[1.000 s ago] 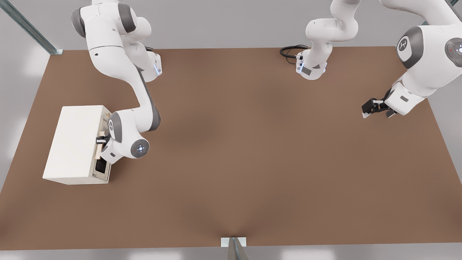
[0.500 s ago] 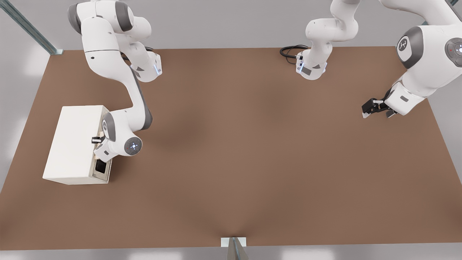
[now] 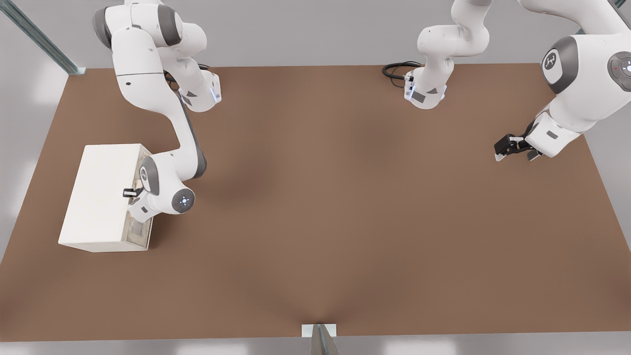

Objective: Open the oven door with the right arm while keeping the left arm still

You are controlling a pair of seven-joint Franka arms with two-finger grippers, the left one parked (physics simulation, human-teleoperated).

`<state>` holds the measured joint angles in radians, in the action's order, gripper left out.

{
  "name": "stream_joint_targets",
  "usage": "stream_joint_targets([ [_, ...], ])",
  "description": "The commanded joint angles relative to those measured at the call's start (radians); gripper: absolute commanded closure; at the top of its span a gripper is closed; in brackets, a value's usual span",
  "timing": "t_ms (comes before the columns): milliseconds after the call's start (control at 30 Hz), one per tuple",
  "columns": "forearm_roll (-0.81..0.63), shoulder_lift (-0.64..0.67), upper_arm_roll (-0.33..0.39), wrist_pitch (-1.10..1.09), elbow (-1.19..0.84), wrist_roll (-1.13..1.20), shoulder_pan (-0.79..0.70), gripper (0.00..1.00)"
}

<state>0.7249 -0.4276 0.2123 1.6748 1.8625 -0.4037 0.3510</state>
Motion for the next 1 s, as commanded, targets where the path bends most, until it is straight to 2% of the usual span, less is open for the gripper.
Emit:
stream_joint_targets([
  [0, -0.018, 0.001, -0.001, 0.014, 0.0, -0.057, 0.005, 1.0],
  [67, -0.025, 0.003, -0.031, 0.014, -0.006, -0.121, 0.02, 1.0],
  [100, -0.028, 0.003, -0.077, 0.016, -0.009, -0.184, 0.02, 1.0],
  [200, -0.203, 0.003, -0.166, 0.016, -0.043, -0.282, 0.02, 1.0],
  [233, -0.298, 0.009, -0.166, 0.017, -0.083, -0.268, 0.019, 1.0],
  [267, -0.386, 0.05, -0.163, 0.016, -0.12, -0.173, 0.0, 1.0],
  [300, -0.507, 0.11, -0.154, 0.014, -0.164, 0.029, -0.055, 1.0],
  [333, -0.649, 0.177, -0.116, -0.018, -0.232, 0.232, -0.116, 1.0],
  [367, -0.788, 0.185, -0.028, -0.19, -0.367, 0.379, -0.129, 0.86],
  [400, -0.791, 0.185, 0.085, -0.259, -0.425, 0.479, -0.067, 0.0],
  [467, -0.791, 0.263, 0.021, -0.231, -0.424, 0.539, -0.176, 0.0],
  [500, -0.791, 0.263, 0.018, -0.198, -0.424, 0.565, -0.194, 0.0],
  [533, -0.791, 0.253, -0.057, -0.187, -0.428, 0.563, -0.27, 0.0],
  [567, -0.791, 0.242, -0.076, -0.187, -0.444, 0.559, -0.284, 0.0],
  [967, -0.76, 0.234, -0.071, -0.188, -0.5, 0.563, -0.299, 0.0],
])
